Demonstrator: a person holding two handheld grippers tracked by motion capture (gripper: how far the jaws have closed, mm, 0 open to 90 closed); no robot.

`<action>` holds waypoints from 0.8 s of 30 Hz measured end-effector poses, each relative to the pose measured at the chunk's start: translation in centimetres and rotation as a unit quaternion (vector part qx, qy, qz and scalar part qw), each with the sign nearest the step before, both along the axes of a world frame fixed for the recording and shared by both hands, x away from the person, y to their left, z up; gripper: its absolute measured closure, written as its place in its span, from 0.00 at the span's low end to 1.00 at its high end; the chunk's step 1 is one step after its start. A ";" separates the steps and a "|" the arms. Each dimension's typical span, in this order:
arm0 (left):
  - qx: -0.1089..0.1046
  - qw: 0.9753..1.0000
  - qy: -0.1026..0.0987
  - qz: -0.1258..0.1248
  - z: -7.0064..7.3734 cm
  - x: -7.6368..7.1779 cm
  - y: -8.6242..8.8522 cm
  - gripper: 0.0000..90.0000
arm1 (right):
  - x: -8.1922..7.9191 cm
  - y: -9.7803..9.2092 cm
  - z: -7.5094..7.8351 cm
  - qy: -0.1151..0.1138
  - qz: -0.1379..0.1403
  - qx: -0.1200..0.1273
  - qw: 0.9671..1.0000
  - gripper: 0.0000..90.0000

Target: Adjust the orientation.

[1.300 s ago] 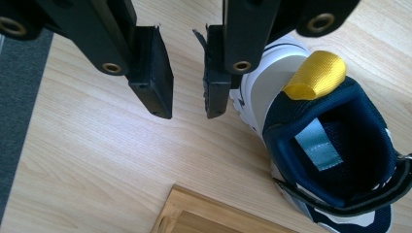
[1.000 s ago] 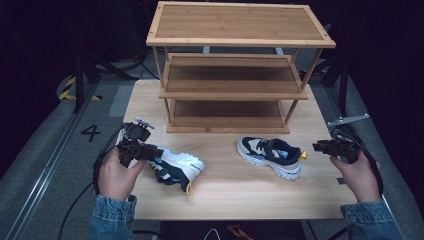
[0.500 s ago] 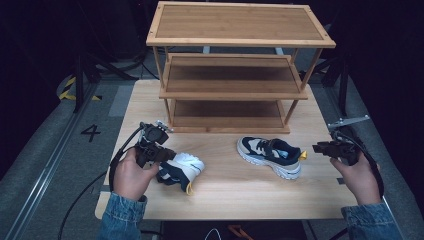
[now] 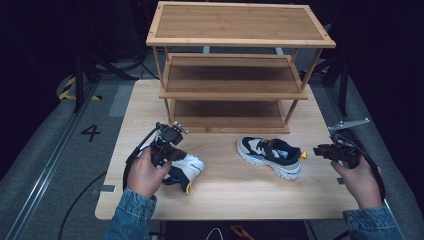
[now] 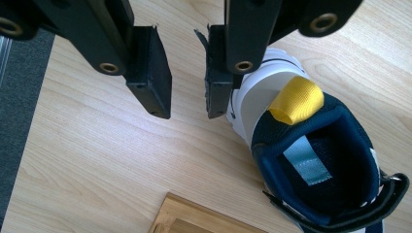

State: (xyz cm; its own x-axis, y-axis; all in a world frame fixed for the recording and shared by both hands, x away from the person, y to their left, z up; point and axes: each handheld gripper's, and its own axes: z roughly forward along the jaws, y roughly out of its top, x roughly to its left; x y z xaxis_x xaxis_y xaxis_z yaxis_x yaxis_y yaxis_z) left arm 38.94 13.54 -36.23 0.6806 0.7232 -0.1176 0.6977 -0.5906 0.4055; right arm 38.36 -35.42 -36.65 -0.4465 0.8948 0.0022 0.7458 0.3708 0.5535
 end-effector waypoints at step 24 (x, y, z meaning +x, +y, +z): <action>0.021 0.999 -0.008 0.023 -0.5 2.1 -2.0 1.00 | -1.5 -0.8 -0.1 0.002 -0.014 -0.005 1.000 0.80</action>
